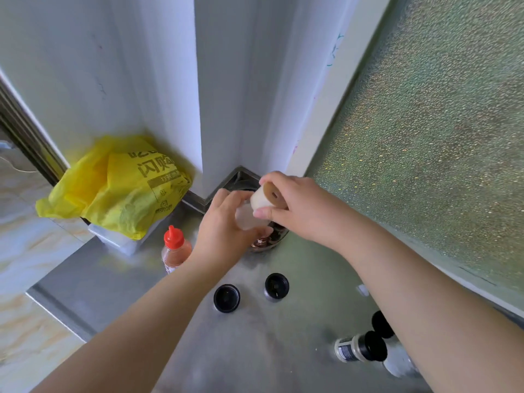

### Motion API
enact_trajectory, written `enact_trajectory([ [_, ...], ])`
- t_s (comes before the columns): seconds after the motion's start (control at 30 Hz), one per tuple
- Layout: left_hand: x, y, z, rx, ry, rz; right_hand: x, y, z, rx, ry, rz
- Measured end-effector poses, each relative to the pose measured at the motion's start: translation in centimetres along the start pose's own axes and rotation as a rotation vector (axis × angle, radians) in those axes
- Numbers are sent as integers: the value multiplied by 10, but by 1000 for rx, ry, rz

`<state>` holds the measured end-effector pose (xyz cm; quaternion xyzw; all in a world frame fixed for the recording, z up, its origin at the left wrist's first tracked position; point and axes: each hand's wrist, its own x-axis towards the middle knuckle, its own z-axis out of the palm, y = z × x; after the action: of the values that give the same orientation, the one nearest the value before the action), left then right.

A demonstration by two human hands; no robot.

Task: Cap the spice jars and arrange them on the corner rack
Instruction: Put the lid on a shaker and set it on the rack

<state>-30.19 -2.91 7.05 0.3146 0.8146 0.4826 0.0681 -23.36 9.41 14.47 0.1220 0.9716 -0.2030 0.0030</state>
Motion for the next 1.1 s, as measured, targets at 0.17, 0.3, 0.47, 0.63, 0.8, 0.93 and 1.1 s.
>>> enact_trajectory([
  [0.17,35,-10,-18,85,-75,20,37,-1,7,222,181,86],
  [0.3,57,-15,-33,118,-46,69,79,3,2,204,237,64],
  [0.47,70,-29,-40,200,-69,66,124,20,18,166,140,113],
  [0.63,74,-47,-43,228,-81,14,146,30,47,125,62,185],
  [0.8,70,-60,-37,239,-103,-17,148,33,79,88,-6,237],
  [0.93,67,-58,-35,260,-124,-16,149,37,98,54,-29,241],
  [1.1,63,-51,-38,293,-113,23,147,40,104,98,-109,283],
])
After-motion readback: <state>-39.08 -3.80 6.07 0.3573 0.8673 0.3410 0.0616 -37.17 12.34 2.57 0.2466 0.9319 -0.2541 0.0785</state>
